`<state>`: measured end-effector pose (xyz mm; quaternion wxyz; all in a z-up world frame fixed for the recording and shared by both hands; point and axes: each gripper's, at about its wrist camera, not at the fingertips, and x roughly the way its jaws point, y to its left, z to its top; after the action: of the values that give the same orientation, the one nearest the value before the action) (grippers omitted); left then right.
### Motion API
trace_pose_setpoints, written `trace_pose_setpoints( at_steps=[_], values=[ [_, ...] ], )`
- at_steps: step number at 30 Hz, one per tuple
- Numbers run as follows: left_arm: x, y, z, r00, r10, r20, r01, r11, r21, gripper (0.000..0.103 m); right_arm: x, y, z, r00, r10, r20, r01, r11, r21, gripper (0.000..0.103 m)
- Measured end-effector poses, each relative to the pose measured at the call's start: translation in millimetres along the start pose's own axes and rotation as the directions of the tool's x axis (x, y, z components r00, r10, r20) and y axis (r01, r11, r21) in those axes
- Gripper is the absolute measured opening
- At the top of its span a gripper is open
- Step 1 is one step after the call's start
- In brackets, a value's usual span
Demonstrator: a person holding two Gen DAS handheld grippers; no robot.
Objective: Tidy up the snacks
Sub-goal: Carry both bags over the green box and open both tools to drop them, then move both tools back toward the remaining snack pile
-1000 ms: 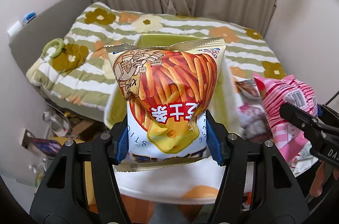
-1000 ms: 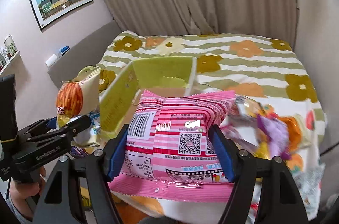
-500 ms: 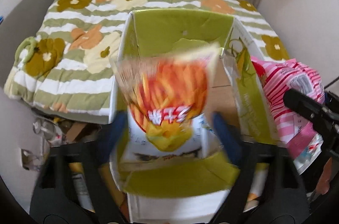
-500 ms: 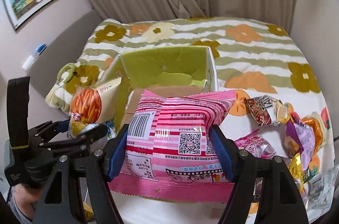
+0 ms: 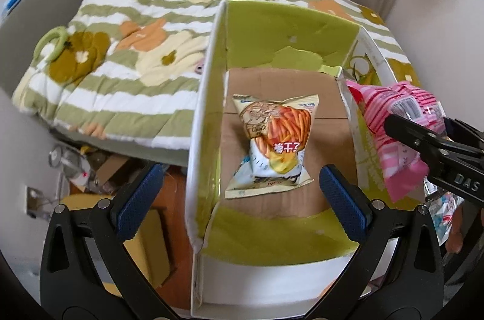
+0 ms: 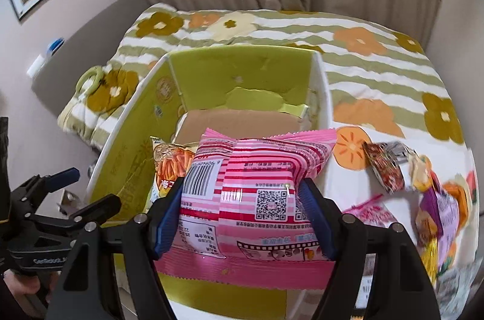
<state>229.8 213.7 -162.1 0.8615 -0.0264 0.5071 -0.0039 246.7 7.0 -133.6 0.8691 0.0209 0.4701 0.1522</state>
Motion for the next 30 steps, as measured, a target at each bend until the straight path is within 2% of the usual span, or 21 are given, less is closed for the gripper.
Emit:
trace_pose_setpoints(
  at_steps=[4,6,8,9,18,30],
  values=[
    [-2.9,3.4,-2.5,1.000,0.027,0.004,-0.027,1.000,-0.008,0.102,8.3,3.3,3.1,1.000,0.017,-0.004,-0.017,0.999,-0.041,0.071],
    [-4.4,4.7,-2.7,0.999,0.038,0.009,-0.038,0.999,-0.017,0.102,11.0,2.2,2.5,1.000,0.027,0.005,-0.026,0.999,-0.040,0.074],
    [-5.7,7.2,-4.1,0.999,0.045,0.013,-0.045,0.999,-0.027,0.102,11.9,2.5,3.0,0.999,0.035,0.013,-0.034,0.998,-0.049,0.100],
    [-6.0,7.8,-5.2,0.999,0.046,0.012,-0.046,0.998,-0.034,0.102,11.6,2.3,2.2,0.999,0.036,0.020,-0.035,0.998,-0.057,0.103],
    [-17.5,7.7,-12.3,0.999,0.042,0.032,-0.040,0.998,-0.048,0.102,-0.5,3.0,-7.4,0.999,0.052,-0.014,-0.053,0.996,-0.071,0.103],
    [-68.5,3.4,-16.4,0.987,0.046,0.156,-0.045,0.999,-0.010,0.102,-50.6,15.5,-14.5,0.991,0.072,0.112,-0.065,0.996,-0.061,0.103]
  ],
)
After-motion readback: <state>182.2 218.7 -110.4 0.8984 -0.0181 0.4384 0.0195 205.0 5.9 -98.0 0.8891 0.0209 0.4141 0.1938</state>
